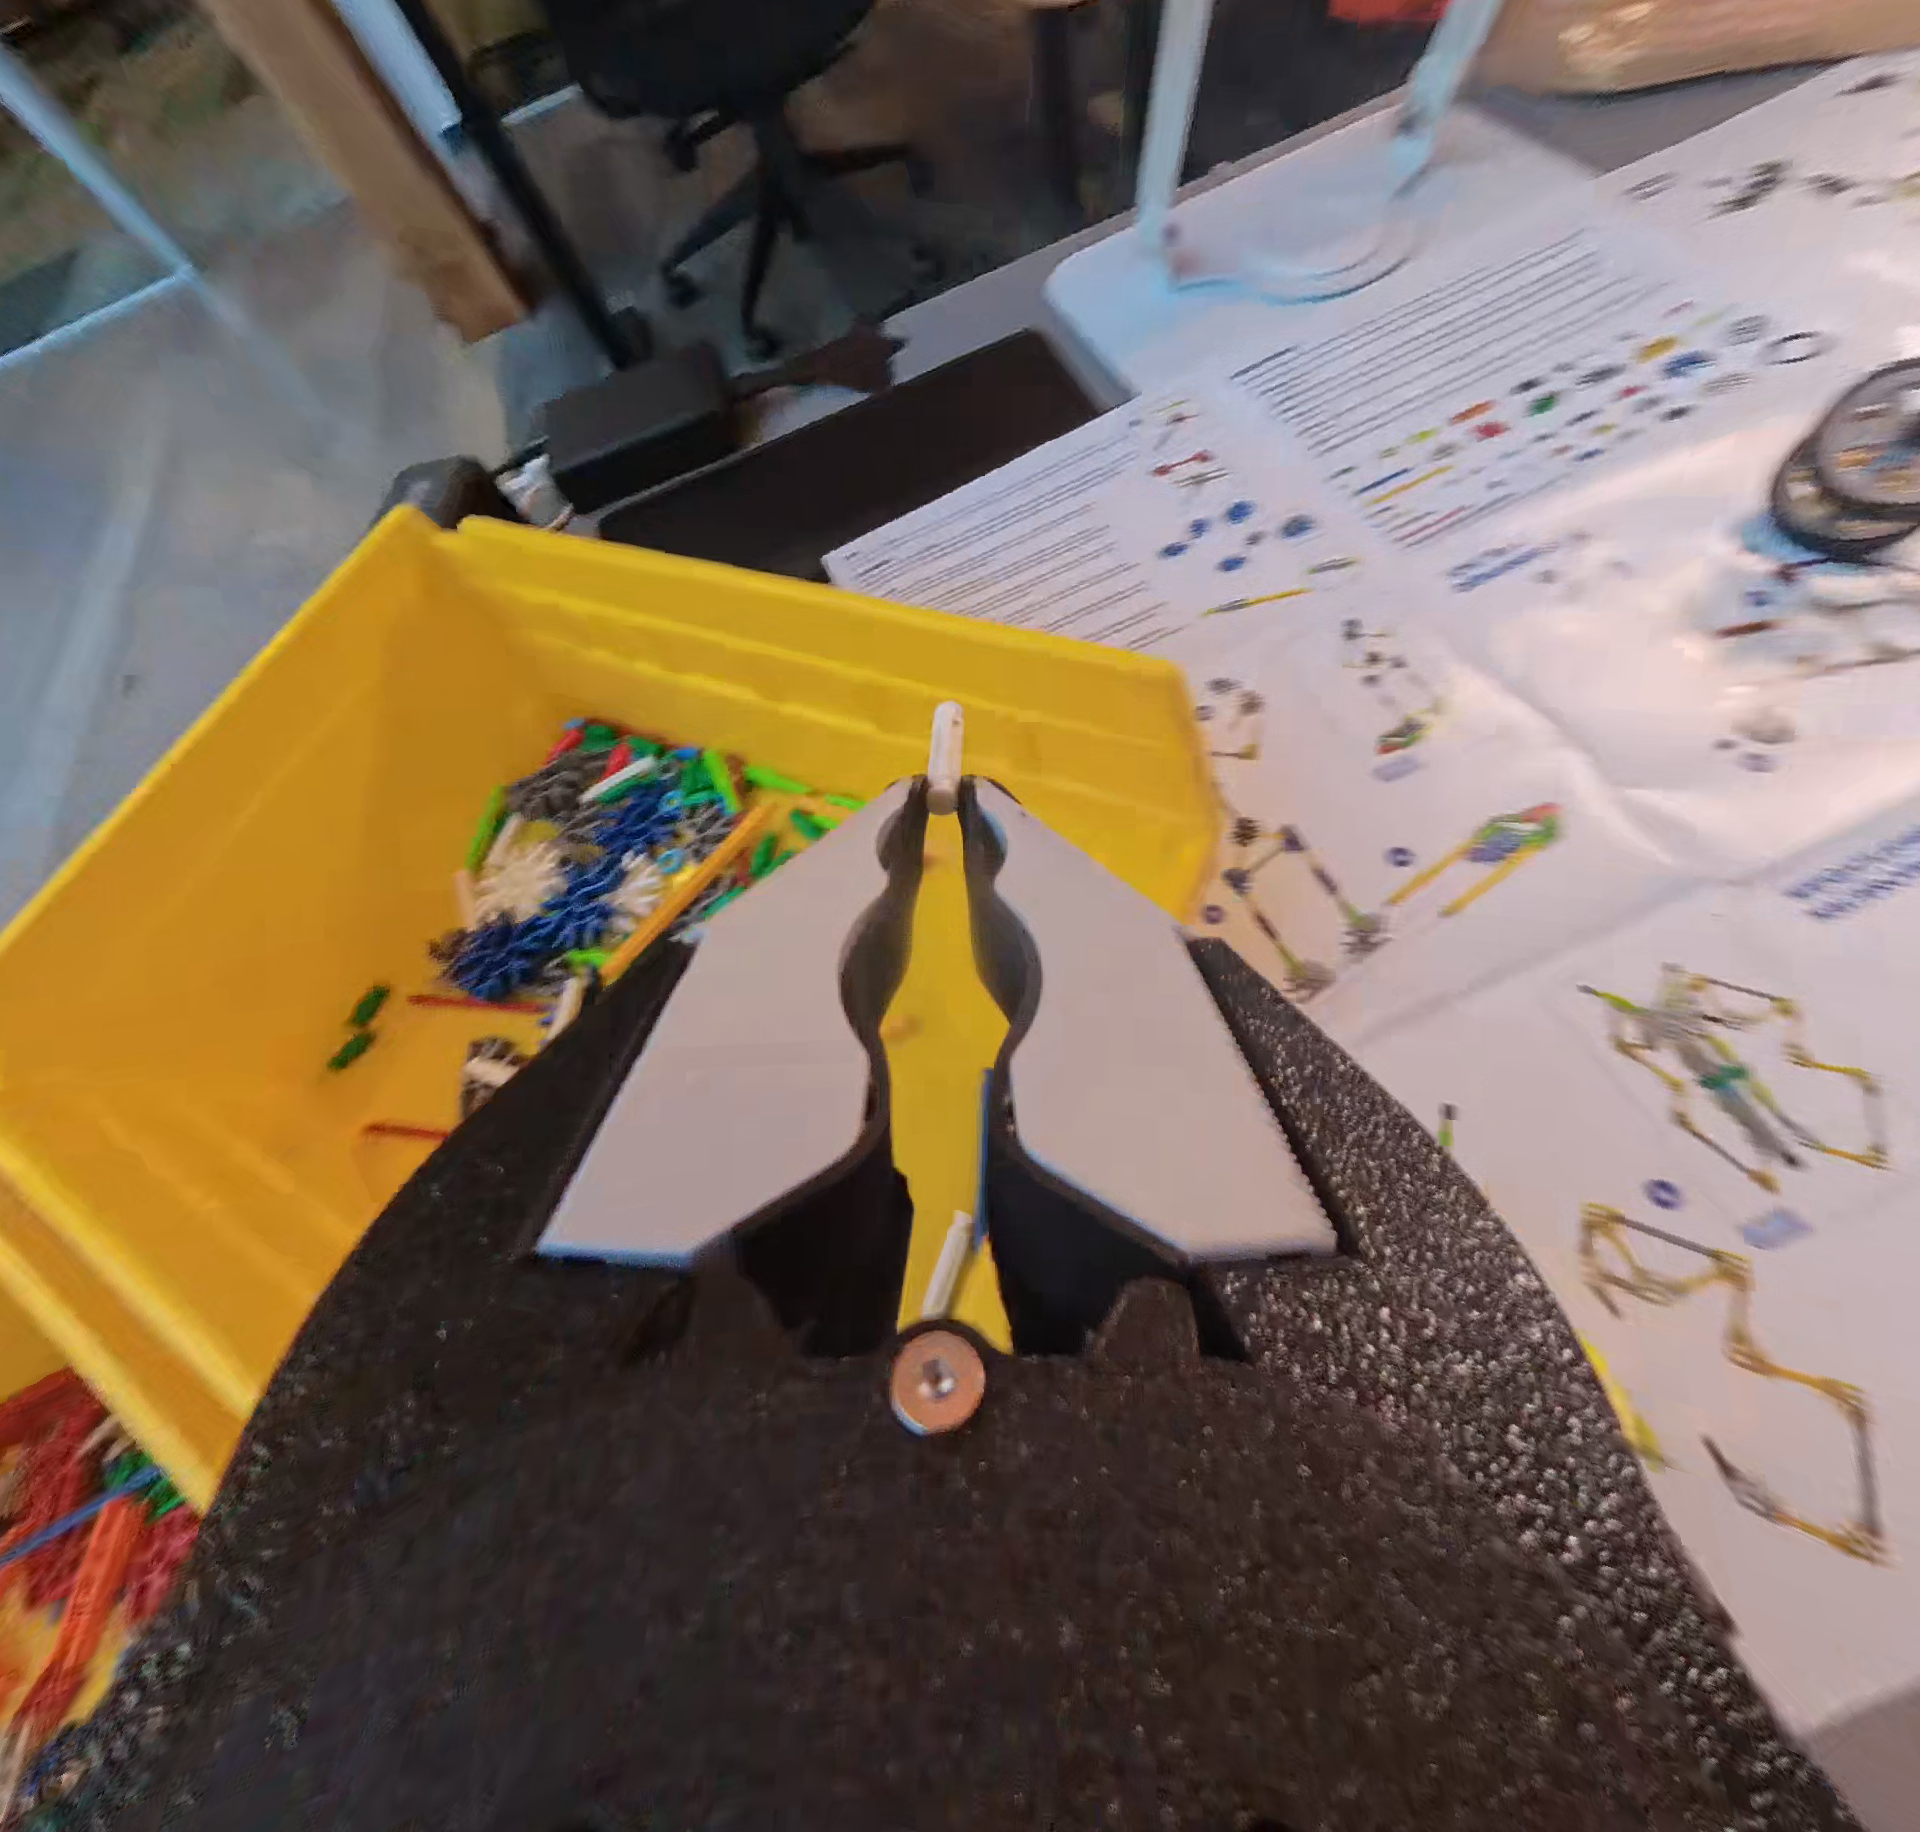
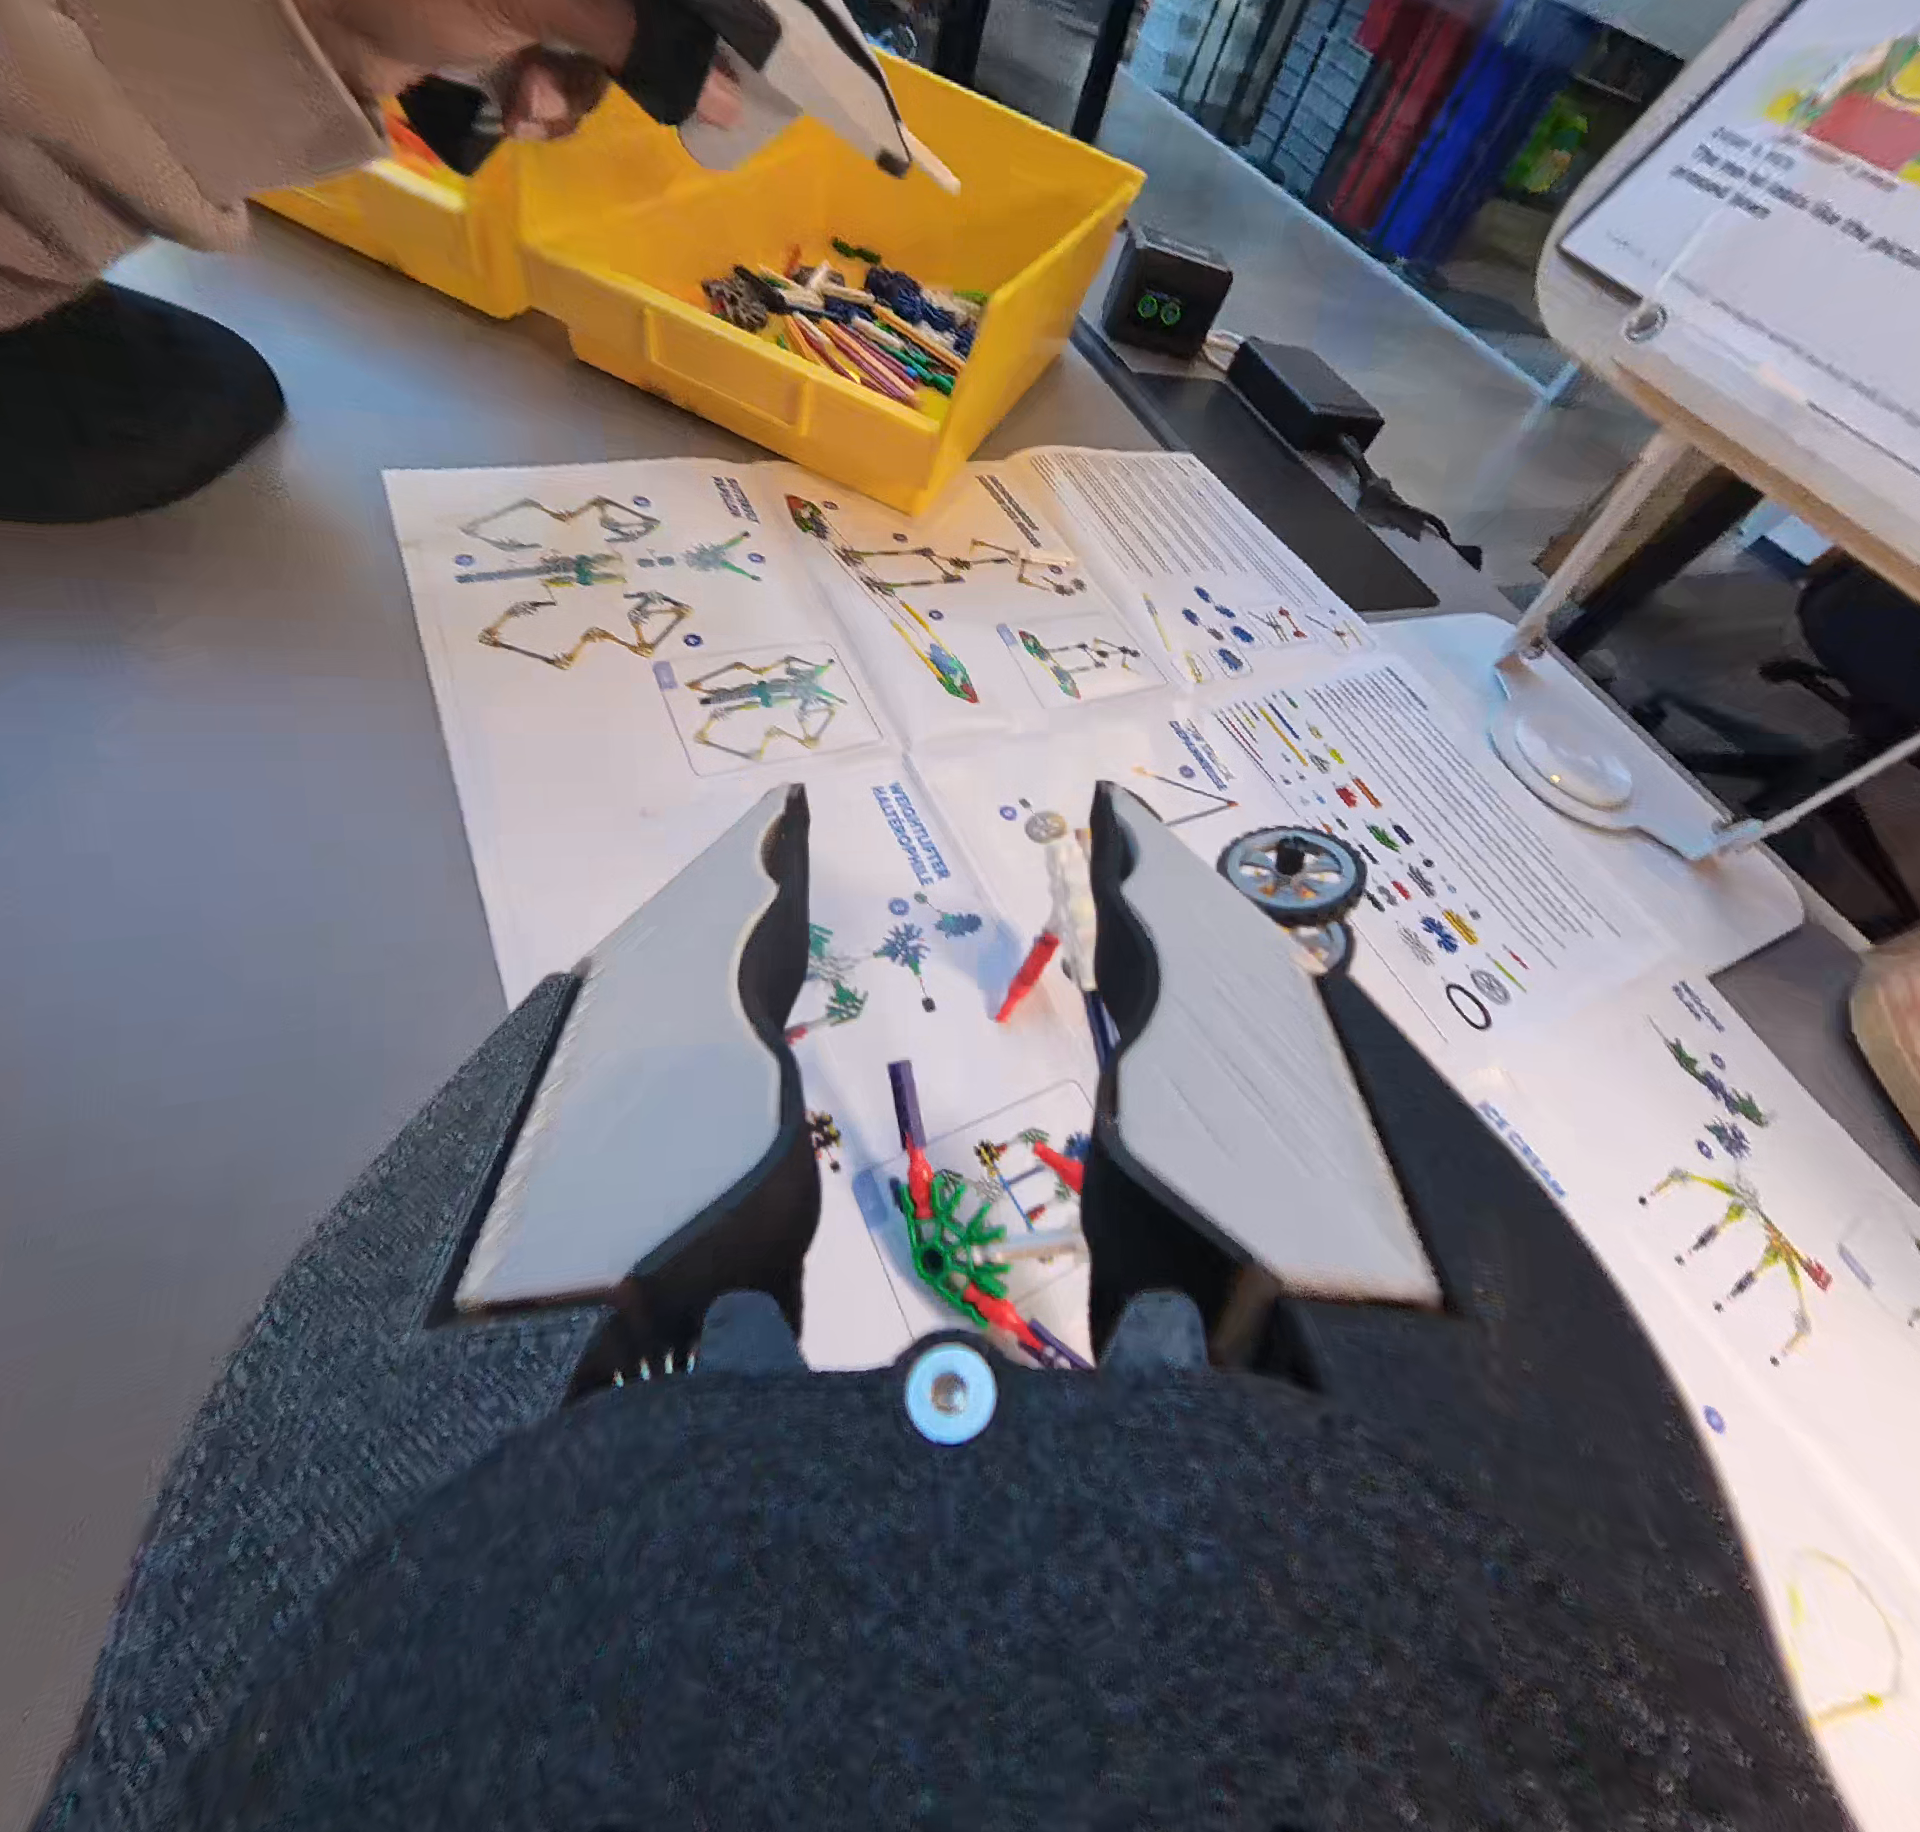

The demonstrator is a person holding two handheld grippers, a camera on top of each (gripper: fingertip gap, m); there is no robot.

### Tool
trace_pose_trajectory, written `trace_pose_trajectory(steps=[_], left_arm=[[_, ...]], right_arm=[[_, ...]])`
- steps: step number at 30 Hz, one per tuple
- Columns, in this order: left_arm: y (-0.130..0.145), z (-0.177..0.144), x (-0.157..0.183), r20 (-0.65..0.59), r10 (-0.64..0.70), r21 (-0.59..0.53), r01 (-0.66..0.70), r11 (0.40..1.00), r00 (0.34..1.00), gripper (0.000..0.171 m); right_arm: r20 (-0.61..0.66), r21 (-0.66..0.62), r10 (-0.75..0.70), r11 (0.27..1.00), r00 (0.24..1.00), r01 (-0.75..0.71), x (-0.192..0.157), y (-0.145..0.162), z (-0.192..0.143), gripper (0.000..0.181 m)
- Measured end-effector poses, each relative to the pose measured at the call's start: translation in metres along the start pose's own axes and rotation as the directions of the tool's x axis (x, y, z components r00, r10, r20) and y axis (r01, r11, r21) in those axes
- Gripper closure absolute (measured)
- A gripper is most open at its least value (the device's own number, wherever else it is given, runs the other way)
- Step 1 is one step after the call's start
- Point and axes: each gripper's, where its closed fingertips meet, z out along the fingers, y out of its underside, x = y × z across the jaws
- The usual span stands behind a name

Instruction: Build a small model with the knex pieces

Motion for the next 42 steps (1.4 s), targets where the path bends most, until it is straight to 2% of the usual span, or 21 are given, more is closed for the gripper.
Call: trace_pose_trajectory(steps=[1,3,6,8,11,12,13,15,19,25,26,30,33,35,37,40,42], left_arm=[[0.005,0.005,-0.016,0.058,-0.015,-0.025,0.017,1.000,0.998,0.167],[0.007,0.011,-0.034,0.130,-0.039,-0.027,0.042,0.999,0.991,0.141],[-0.004,0.014,-0.028,0.130,-0.040,0.031,0.036,0.999,0.991,0.124],[-0.016,0.016,-0.004,0.029,-0.045,0.102,0.042,0.994,0.999,0.121],[-0.029,0.017,0.051,-0.218,-0.077,0.178,0.117,0.977,0.973,0.116],[-0.030,0.017,0.069,-0.297,-0.082,0.186,0.141,0.972,0.951,0.114],[-0.029,0.017,0.086,-0.364,-0.073,0.185,0.149,0.971,0.929,0.111],[-0.019,0.022,0.112,-0.427,-0.033,0.161,0.113,0.980,0.904,0.109],[0.001,0.031,0.143,-0.472,0.026,0.119,0.035,0.992,0.881,0.110],[0.016,0.032,0.165,-0.511,0.055,0.114,0.004,0.994,0.858,0.115],[0.020,0.033,0.167,-0.514,0.065,0.112,-0.009,0.994,0.856,0.115],[0.025,0.031,0.173,-0.523,0.105,0.114,-0.052,0.992,0.846,0.118],[0.026,0.029,0.183,-0.548,0.128,0.117,-0.075,0.990,0.827,0.120],[0.028,0.027,0.189,-0.553,0.166,0.128,-0.114,0.985,0.816,0.122],[0.029,0.025,0.196,-0.556,0.206,0.145,-0.150,0.978,0.806,0.124],[0.030,0.020,0.209,-0.576,0.258,0.174,-0.192,0.966,0.776,0.124],[0.029,0.013,0.219,-0.608,0.260,0.184,-0.185,0.965,0.751,0.124]], right_arm=[[-0.016,-0.023,0.002,1.000,1.000,-0.002,0.005,0.007,0.000,0.128],[-0.033,-0.057,0.012,0.998,0.999,-0.014,0.013,0.018,-0.002,0.126],[-0.040,-0.066,0.032,0.997,0.999,-0.034,0.019,0.027,-0.005,0.131],[-0.047,-0.065,0.052,0.996,0.998,-0.055,0.024,0.030,-0.006,0.132],[-0.062,-0.053,0.088,0.994,0.994,-0.091,0.032,0.031,-0.008,0.130],[-0.068,-0.048,0.095,0.994,0.993,-0.098,0.035,0.031,-0.008,0.132],[-0.082,-0.042,0.094,0.994,0.992,-0.097,0.039,0.030,-0.009,0.145],[-0.112,-0.032,0.073,0.997,0.991,-0.077,0.046,0.030,-0.012,0.181],[-0.102,-0.034,0.080,0.996,0.992,-0.084,0.055,0.030,-0.009,0.181],[0.090,-0.189,0.101,0.979,0.991,-0.083,0.053,0.039,0.012,0.113],[0.098,-0.202,0.087,0.977,0.991,-0.066,0.055,0.039,0.014,0.106],[0.152,-0.225,0.084,0.973,0.985,-0.048,0.046,0.044,0.020,0.102],[0.149,-0.279,0.034,0.960,0.988,0.009,0.041,0.062,0.020,0.106],[0.138,-0.258,0.025,0.966,0.990,0.012,0.040,0.062,0.019,0.121],[0.148,-0.216,0.046,0.976,0.988,-0.013,0.036,0.055,0.020,0.147],[0.148,-0.207,0.023,0.978,0.989,0.008,0.033,0.053,0.024,0.176],[0.157,-0.180,0.009,0.984,0.988,0.020,0.029,0.047,0.025,0.177]])
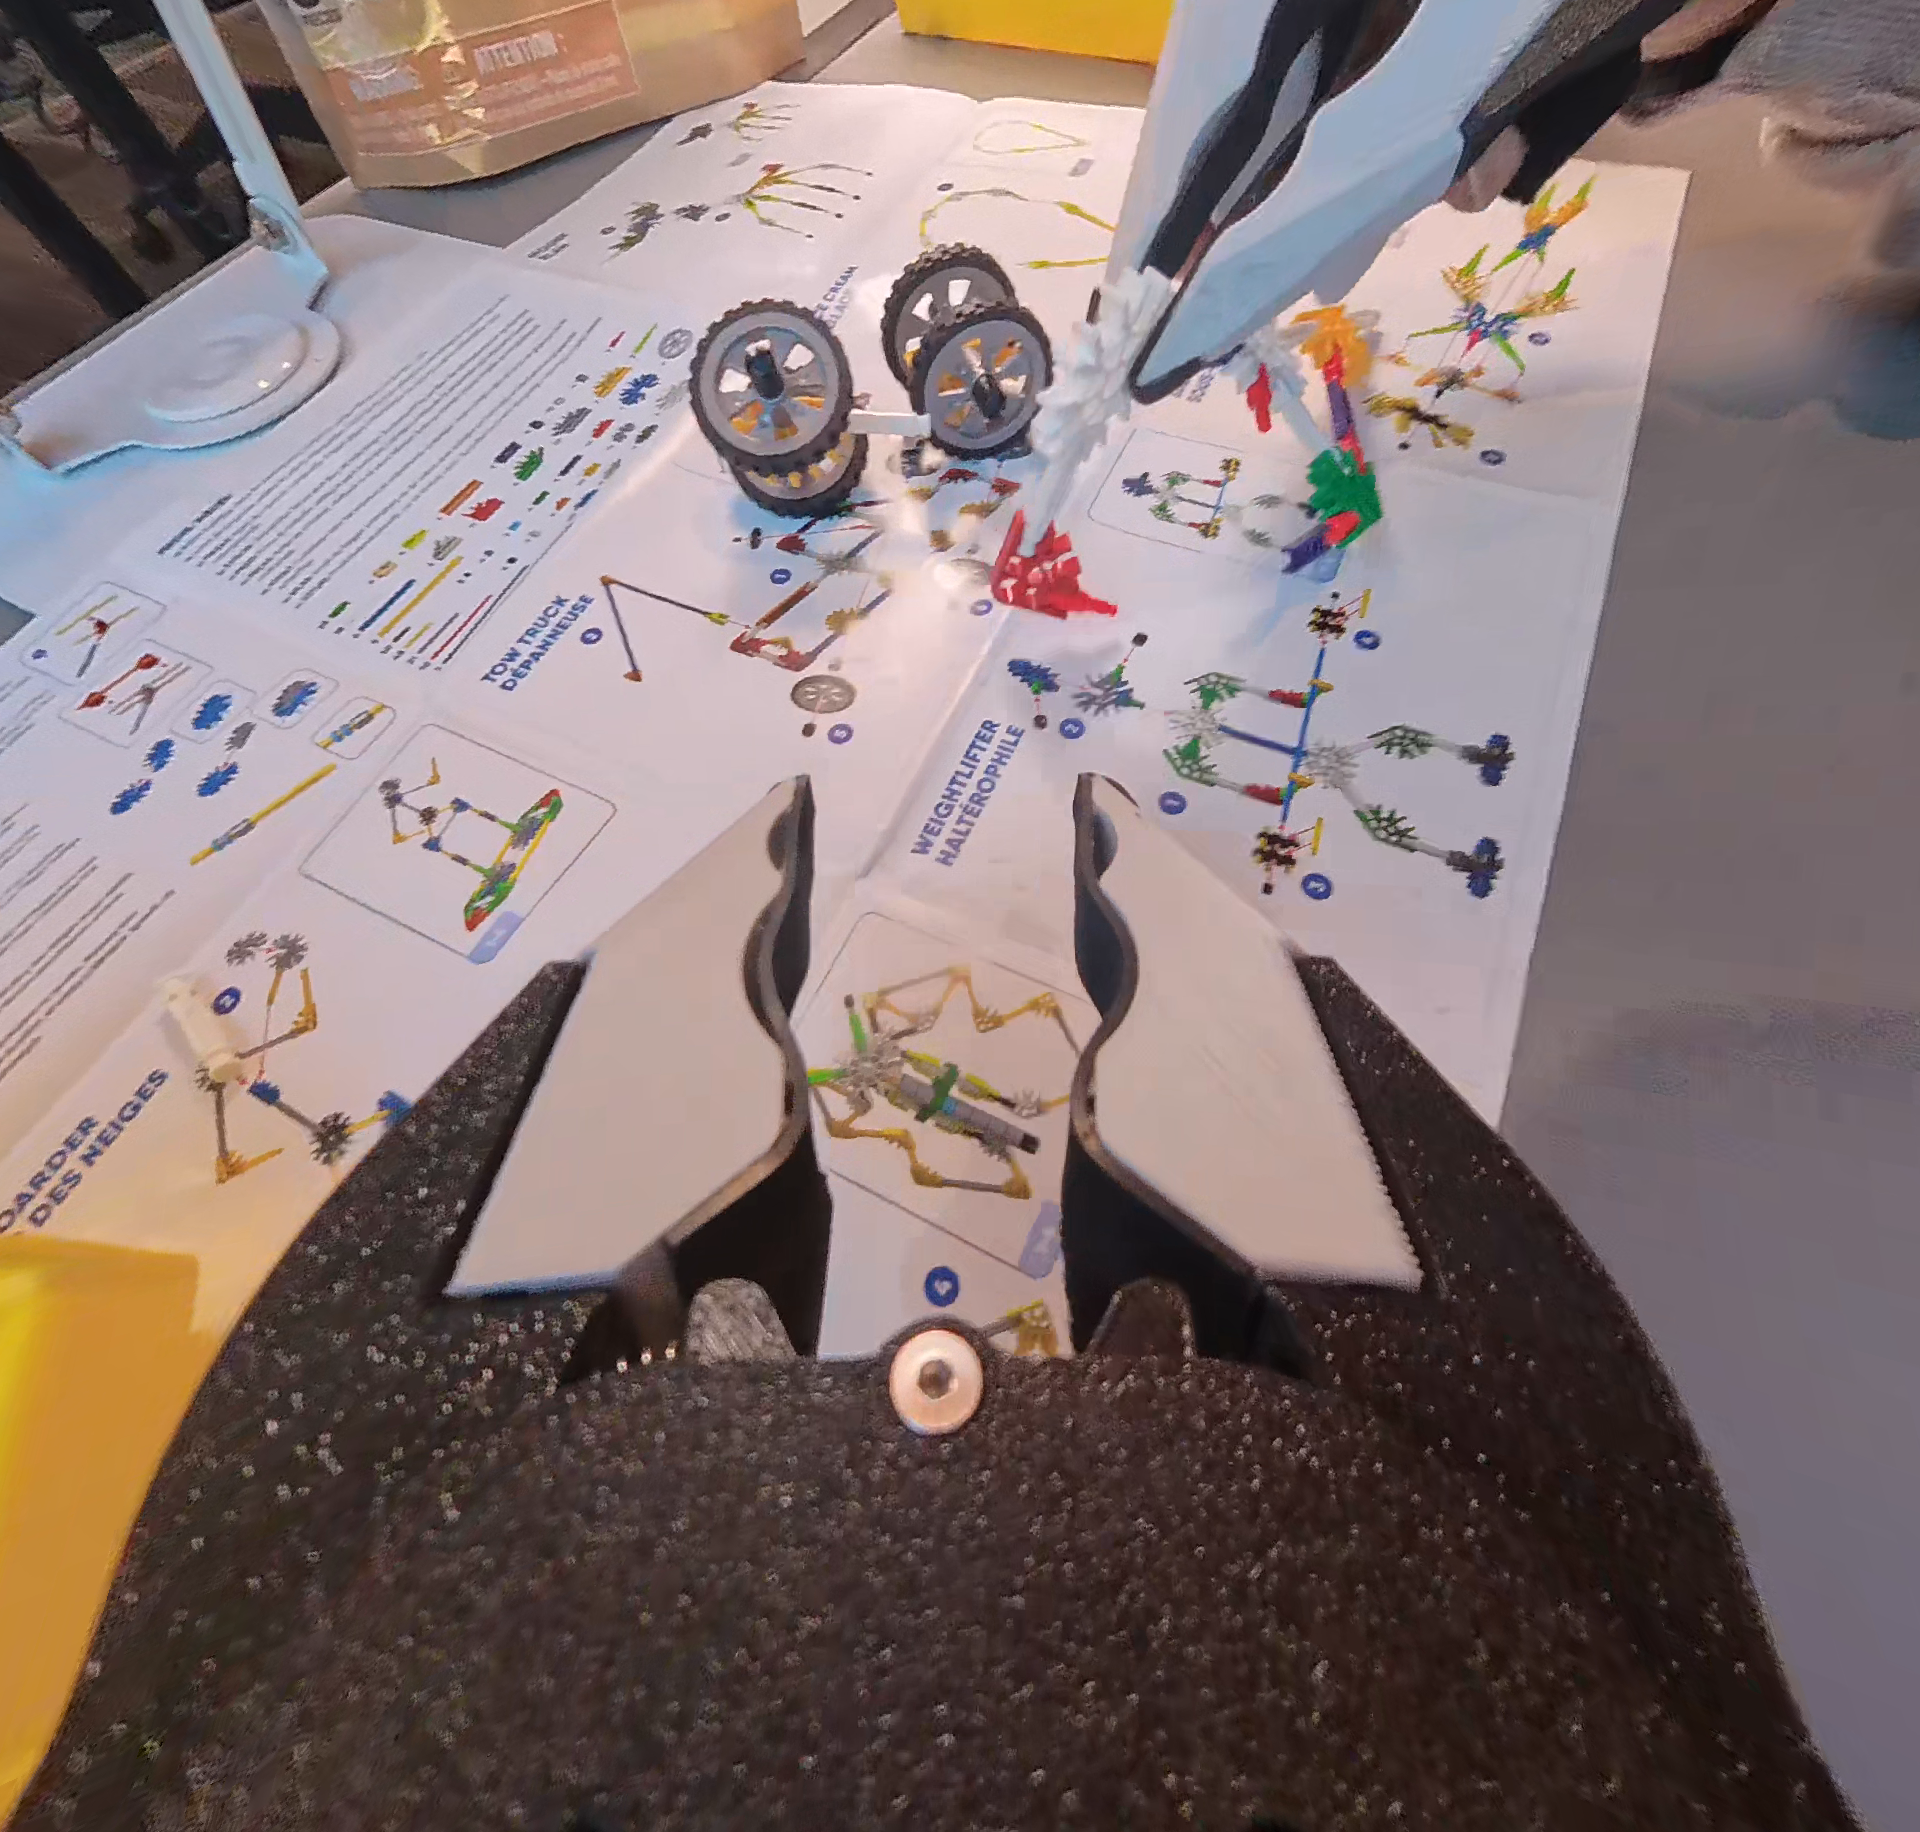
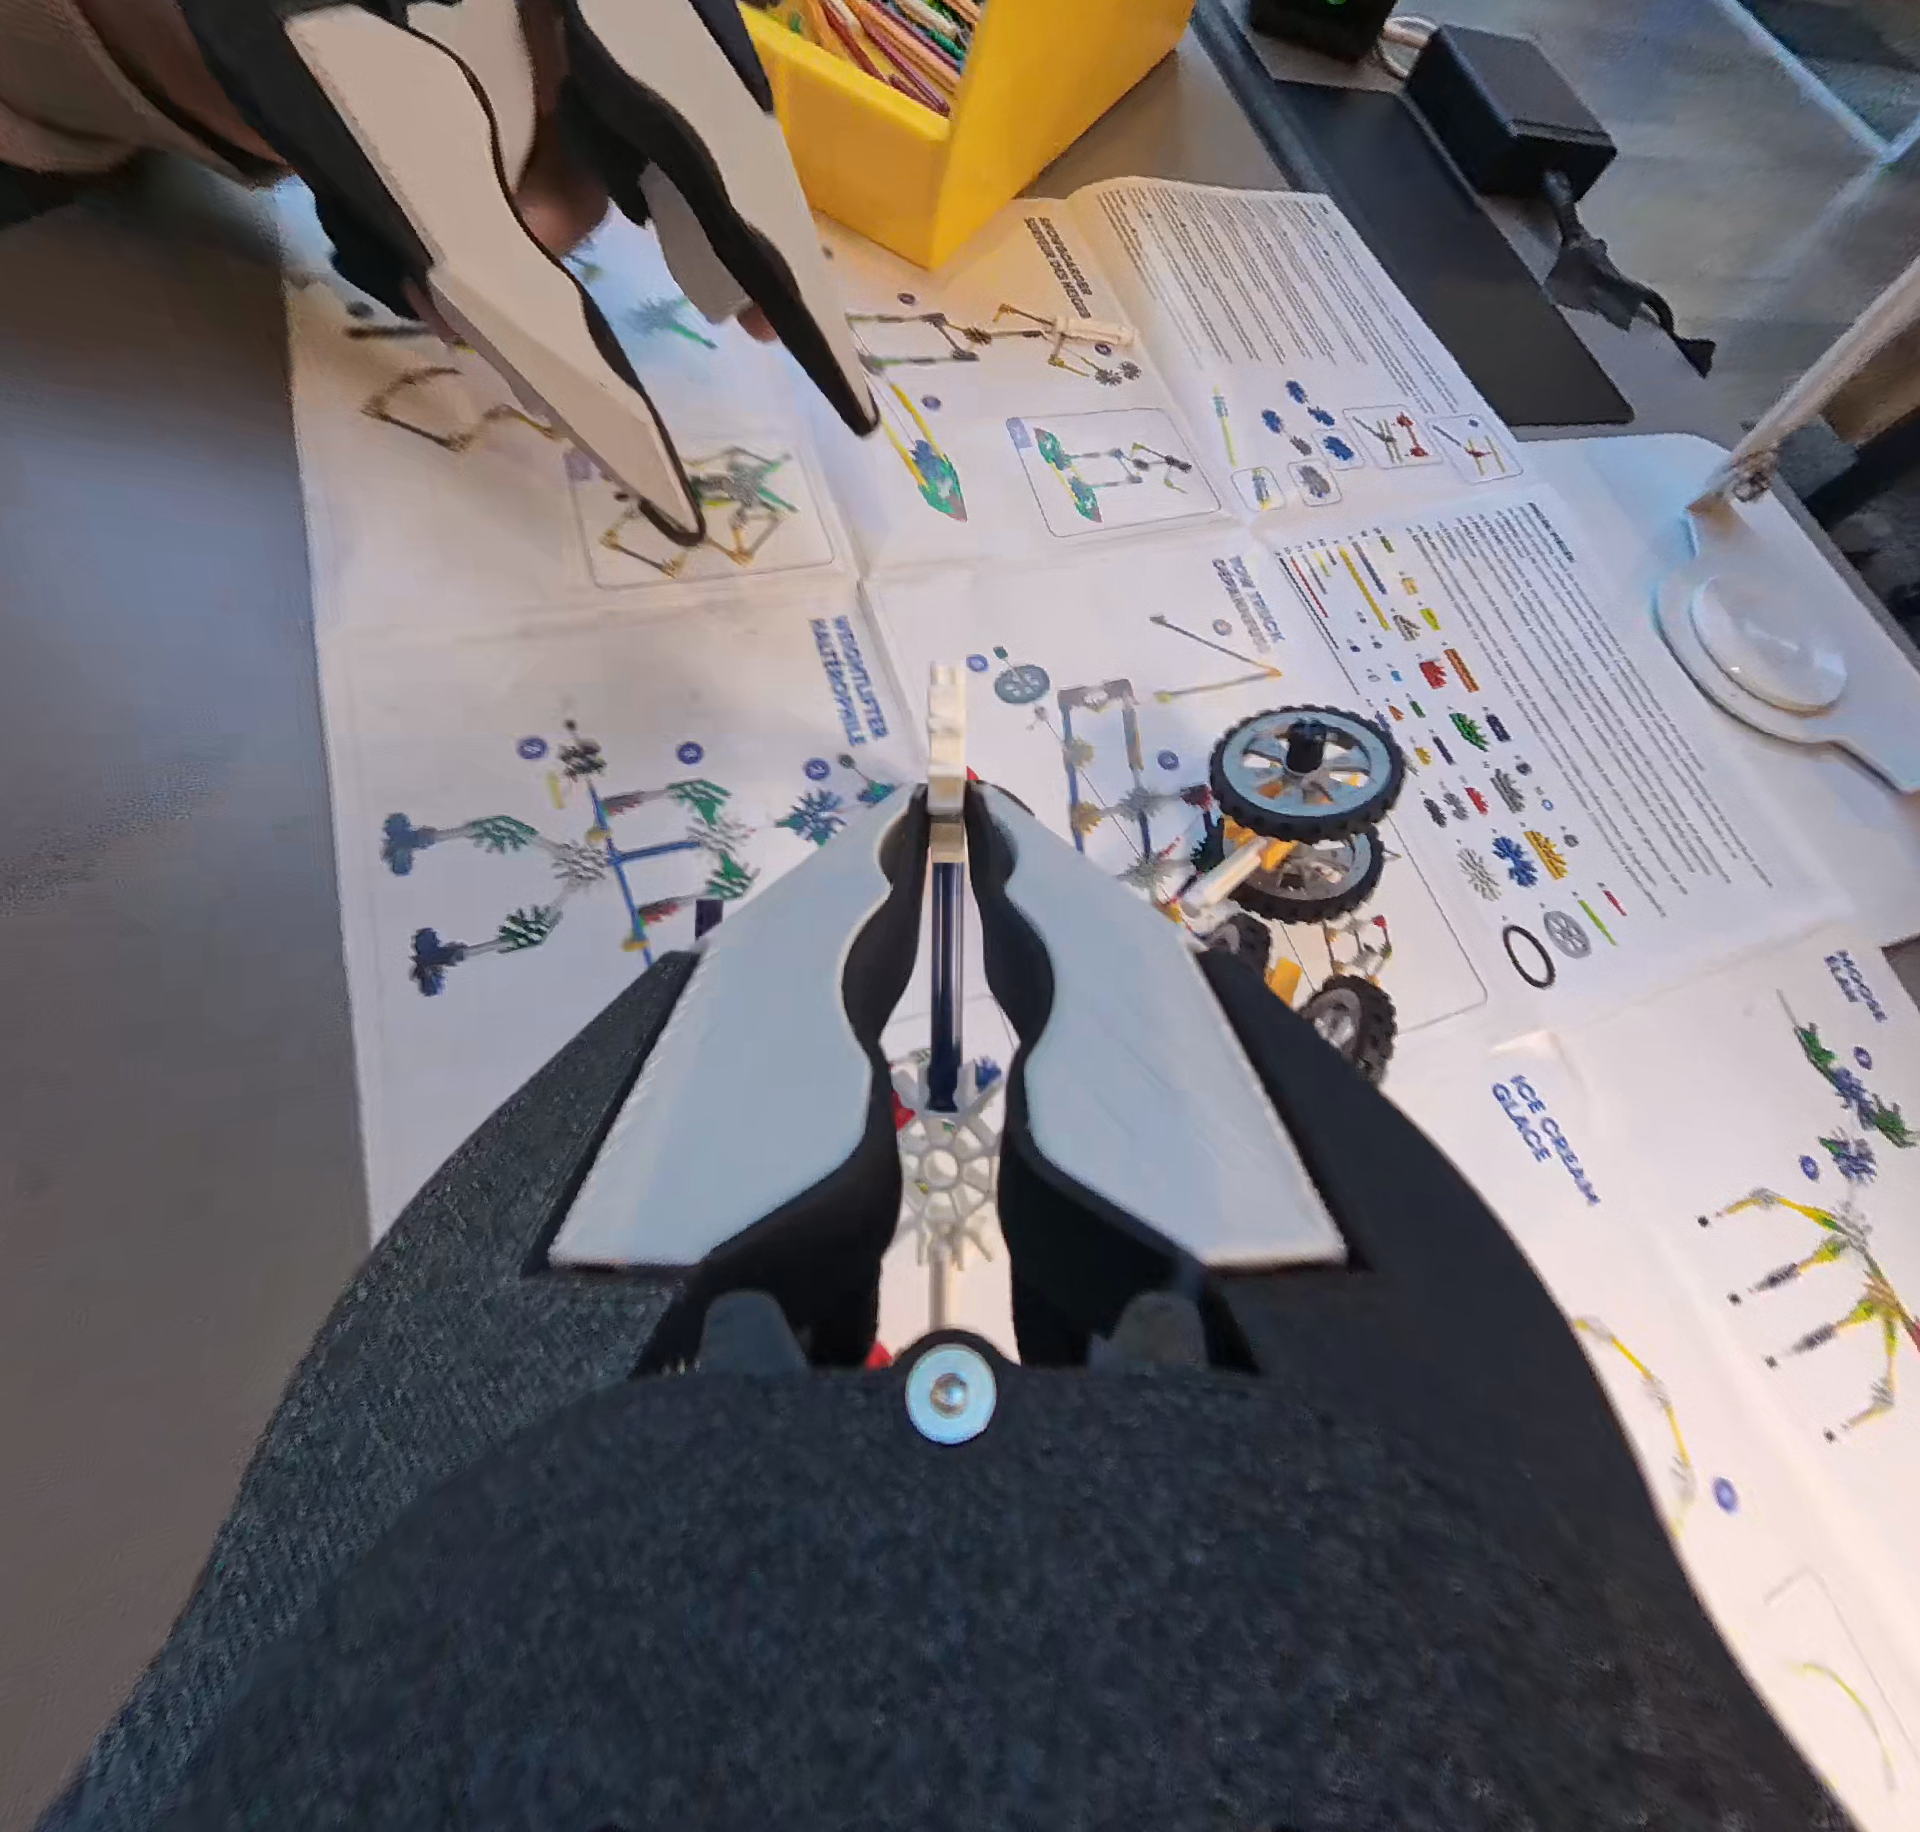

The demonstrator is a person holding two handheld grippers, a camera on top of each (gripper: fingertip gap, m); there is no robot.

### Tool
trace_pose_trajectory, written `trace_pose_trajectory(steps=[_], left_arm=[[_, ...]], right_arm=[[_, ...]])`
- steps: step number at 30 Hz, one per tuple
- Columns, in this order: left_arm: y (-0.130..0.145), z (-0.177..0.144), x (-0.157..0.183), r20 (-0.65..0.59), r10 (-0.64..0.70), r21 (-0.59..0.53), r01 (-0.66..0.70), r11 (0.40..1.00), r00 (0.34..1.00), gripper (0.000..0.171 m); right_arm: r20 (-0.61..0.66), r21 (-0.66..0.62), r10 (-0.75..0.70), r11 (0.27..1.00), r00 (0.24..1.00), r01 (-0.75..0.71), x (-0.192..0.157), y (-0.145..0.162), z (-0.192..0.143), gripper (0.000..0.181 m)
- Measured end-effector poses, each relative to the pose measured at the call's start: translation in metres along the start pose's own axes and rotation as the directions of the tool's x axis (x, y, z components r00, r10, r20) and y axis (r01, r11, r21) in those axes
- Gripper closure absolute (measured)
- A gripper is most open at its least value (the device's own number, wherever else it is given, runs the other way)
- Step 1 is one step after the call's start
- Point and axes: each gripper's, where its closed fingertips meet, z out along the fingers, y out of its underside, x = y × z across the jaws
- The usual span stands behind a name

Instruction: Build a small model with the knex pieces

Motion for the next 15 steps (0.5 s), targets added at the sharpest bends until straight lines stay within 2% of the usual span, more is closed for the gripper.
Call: trace_pose_trajectory(steps=[4,6,7,9,11,13,15], left_arm=[[-0.026,-0.003,0.029,-0.176,-0.144,0.100,0.164,0.981,0.974,0.120],[-0.040,-0.007,0.044,-0.306,-0.218,0.140,0.270,0.953,0.927,0.117],[-0.046,-0.010,0.049,-0.362,-0.243,0.161,0.317,0.935,0.900,0.123],[-0.058,-0.017,0.059,-0.466,-0.262,0.194,0.387,0.902,0.845,0.144],[-0.063,-0.023,0.065,-0.524,-0.259,0.207,0.416,0.885,0.811,0.154],[-0.060,-0.026,0.071,-0.562,-0.233,0.184,0.394,0.901,0.794,0.156],[-0.049,-0.031,0.084,-0.610,-0.180,0.121,0.316,0.941,0.771,0.156]], right_arm=[[0.102,0.227,0.049,0.971,0.994,-0.071,-0.026,-0.045,-0.009,0.177],[0.160,0.357,0.110,0.920,0.981,-0.162,-0.033,-0.067,-0.020,0.177],[0.211,0.403,0.144,0.888,0.967,-0.220,-0.037,-0.075,-0.025,0.177],[0.299,0.414,0.180,0.861,0.937,-0.297,-0.047,-0.079,-0.027,0.177],[0.341,0.407,0.180,0.857,0.923,-0.317,-0.055,-0.080,-0.026,0.177],[0.363,0.379,0.181,0.867,0.914,-0.323,-0.058,-0.079,-0.025,0.176],[0.409,0.334,0.170,0.886,0.897,-0.321,-0.067,-0.076,-0.025,0.176]])
